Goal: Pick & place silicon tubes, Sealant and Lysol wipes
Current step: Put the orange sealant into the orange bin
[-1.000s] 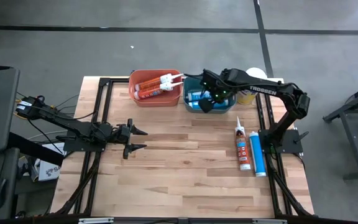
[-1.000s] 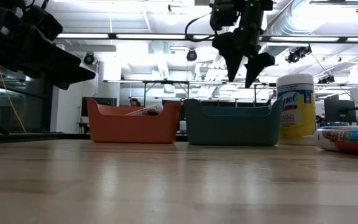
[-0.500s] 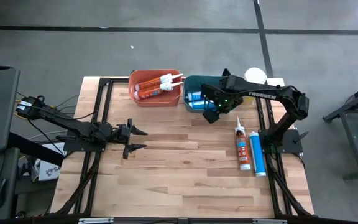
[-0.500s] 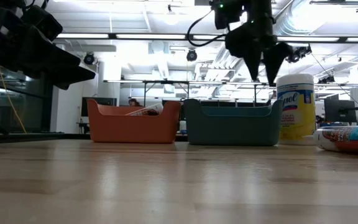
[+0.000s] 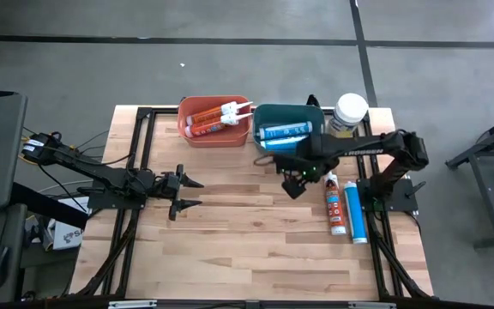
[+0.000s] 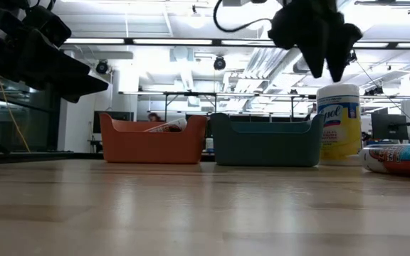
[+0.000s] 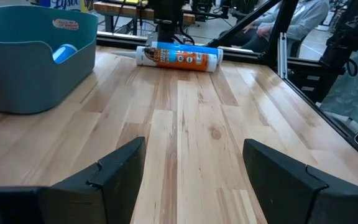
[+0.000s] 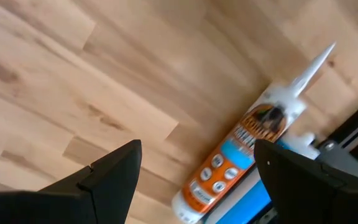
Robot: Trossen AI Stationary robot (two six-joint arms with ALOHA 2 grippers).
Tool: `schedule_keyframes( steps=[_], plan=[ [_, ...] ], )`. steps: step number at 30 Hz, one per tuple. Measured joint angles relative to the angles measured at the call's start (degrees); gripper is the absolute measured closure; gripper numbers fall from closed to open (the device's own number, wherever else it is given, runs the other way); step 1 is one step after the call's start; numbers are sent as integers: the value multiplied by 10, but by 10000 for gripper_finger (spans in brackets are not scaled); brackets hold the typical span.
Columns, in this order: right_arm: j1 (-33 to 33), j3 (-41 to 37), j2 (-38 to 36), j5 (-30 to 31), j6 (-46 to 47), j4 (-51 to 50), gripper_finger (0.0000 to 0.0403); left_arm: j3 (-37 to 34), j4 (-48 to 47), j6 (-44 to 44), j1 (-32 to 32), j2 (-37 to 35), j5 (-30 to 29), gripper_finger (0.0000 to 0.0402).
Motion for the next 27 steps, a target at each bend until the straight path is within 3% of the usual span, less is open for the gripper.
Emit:
schedule_keyframes(
  steps=[14, 27],
  plan=[
    [170, 0, 0, 25, 259, -15, 96, 0, 3, -12, 0, 0, 5, 138],
    [247, -1, -12, 85, 369, -17, 96, 0, 3, -12, 0, 0, 6, 138]
  ],
)
